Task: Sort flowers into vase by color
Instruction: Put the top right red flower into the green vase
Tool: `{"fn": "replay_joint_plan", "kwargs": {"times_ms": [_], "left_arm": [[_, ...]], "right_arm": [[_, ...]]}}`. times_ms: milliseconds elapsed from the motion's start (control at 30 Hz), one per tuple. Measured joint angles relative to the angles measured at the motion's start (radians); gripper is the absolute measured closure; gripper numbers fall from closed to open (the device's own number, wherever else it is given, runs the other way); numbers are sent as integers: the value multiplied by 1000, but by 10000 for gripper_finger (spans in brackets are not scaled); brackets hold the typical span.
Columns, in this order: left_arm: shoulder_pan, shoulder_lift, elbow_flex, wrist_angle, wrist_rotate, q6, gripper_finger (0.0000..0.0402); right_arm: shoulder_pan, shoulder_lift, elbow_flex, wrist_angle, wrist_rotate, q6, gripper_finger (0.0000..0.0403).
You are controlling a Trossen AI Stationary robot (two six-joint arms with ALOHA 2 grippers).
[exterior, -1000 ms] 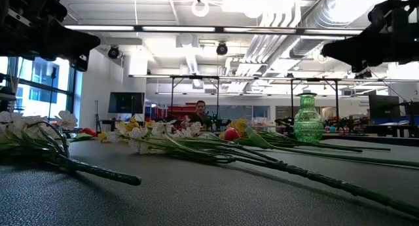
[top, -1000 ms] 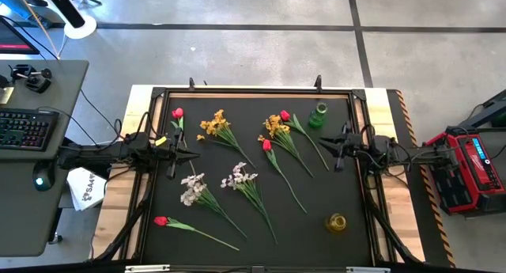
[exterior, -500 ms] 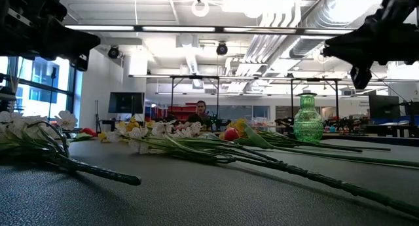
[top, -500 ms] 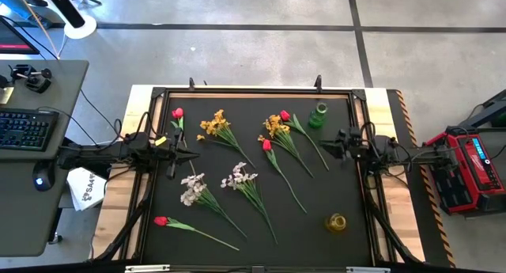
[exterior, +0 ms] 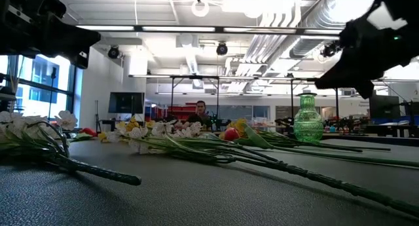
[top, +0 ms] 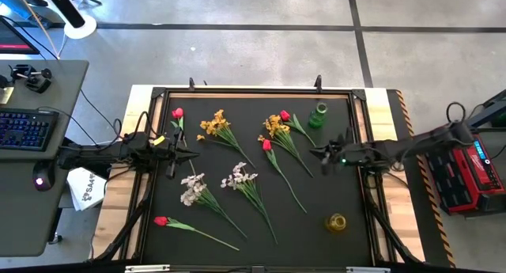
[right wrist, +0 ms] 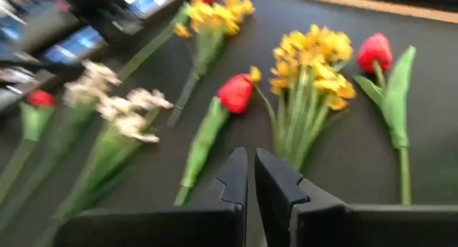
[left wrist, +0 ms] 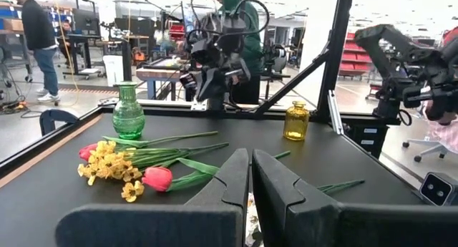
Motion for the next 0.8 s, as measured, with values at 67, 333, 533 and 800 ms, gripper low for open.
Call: {"fn": "replay_joint_plan", "kwargs": {"times_ms": [67,333,533,800], "left_arm": [[0,0,0,0,0,0,395],[0,0,0,1,0,0,395],[0,0,0,1,0,0,395],[0,0,0,20,0,-9,395]], "right_arm": [[-14,70,16,-2,0,15,386],[-97,253,25,-6,-2,85,297],[-198,343,25,1,0,38,210],[-271,487,25,98,25,-4,210]]}}
